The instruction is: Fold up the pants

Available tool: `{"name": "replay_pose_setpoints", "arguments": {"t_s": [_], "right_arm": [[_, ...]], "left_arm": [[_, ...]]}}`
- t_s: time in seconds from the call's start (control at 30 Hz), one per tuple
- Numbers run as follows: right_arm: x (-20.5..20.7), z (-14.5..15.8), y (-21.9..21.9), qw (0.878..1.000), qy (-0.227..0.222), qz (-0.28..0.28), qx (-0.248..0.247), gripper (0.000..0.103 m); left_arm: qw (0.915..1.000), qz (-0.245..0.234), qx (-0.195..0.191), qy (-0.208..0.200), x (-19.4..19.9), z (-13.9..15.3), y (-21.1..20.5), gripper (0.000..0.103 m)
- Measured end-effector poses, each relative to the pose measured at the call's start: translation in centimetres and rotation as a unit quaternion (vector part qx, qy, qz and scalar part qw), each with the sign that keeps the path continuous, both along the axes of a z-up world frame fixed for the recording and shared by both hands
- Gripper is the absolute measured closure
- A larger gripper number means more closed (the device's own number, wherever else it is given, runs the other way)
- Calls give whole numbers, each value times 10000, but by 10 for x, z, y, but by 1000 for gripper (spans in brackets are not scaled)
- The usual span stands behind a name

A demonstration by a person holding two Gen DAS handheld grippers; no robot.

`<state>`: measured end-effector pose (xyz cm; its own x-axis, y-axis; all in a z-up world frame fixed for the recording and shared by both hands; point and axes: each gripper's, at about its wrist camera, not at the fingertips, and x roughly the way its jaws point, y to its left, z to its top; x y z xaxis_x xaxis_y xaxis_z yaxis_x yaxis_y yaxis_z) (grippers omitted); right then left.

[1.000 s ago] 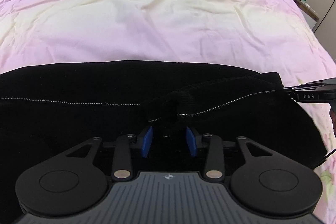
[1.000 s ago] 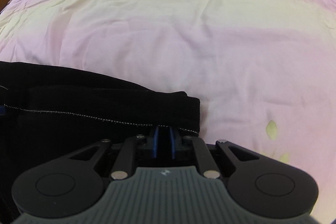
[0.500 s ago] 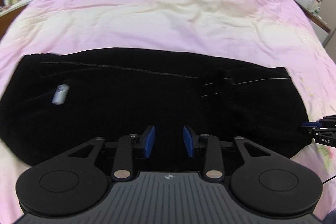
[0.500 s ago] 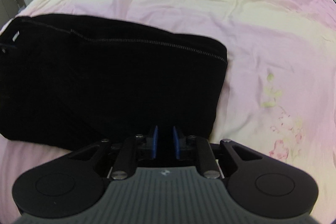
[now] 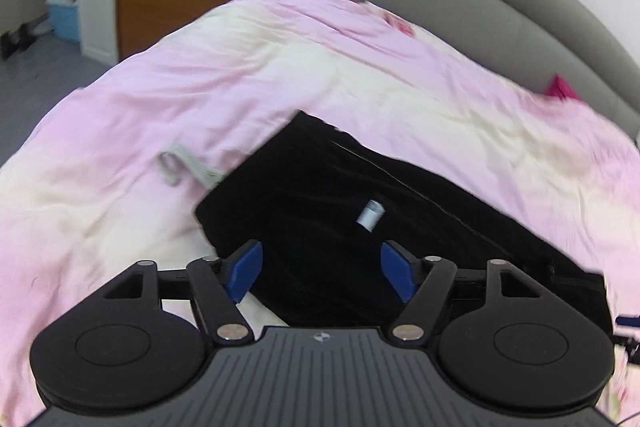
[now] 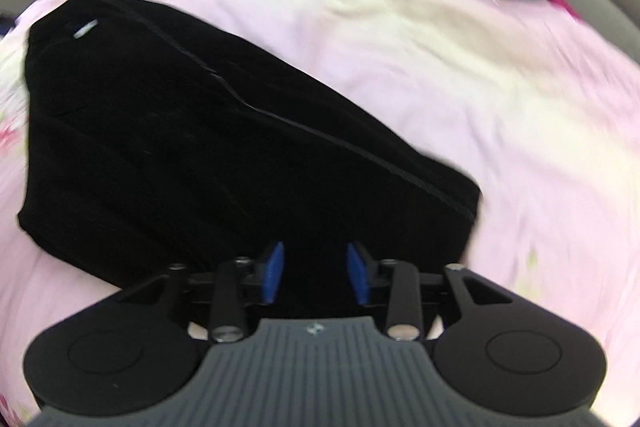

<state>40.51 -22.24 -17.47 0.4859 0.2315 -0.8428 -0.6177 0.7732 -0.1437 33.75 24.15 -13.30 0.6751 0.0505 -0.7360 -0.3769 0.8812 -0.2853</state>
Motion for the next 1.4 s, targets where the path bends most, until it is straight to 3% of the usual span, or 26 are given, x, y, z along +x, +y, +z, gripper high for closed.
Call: {"name": "replay_pose_setpoints", "arguments": {"t_s": [0.13, 0.33, 0.47, 0.57, 0.67, 0.77, 0.83, 0.9, 1.0, 1.2, 1.27, 1.4], "right_arm": [[13, 3, 49, 9953, 24, 929, -268, 62], [37, -11, 106, 9772, 49, 1994, -732, 61], [47, -28, 132, 9585, 239, 2636, -1061, 54], [54, -40, 154, 9461, 480, 2925, -1309, 54], [62, -53, 163, 9380, 679, 3056, -1491, 54], [74, -63, 173, 9335, 898, 3101, -1559, 54], [80, -67, 175, 9333, 1026, 3091, -1516, 53], [84, -68, 176, 9334, 1094, 3075, -1490, 53], [87, -65, 174, 9332, 1096, 3067, -1515, 53], [82, -60, 173, 9401, 935, 2926, -1481, 53], [81, -55, 170, 9463, 867, 2774, -1414, 51], [84, -30, 143, 9701, 781, 2097, -939, 51]], "left_arm": [[9975, 515, -477, -100, -1, -24, 35, 20], [9931, 852, -786, -177, -1, -65, 64, 19], [9868, 778, -1376, -367, 5, -88, 79, 19], [9832, 776, -1592, -443, 13, -101, 87, 20], [9810, 833, -1705, -410, 21, -112, 93, 32], [9755, 778, -1986, -539, 22, -118, 97, 51], [9760, 787, -1955, -549, 22, -115, 96, 56], [9771, 749, -1895, -610, 21, -107, 94, 66], [9795, 644, -1730, -806, 21, -81, 86, 72], [9851, 74, -1203, -1224, 27, 3, 45, 73], [9863, -209, -936, -1344, 32, 34, 18, 73], [9829, -789, -519, -1580, 43, 89, -45, 74]]}}
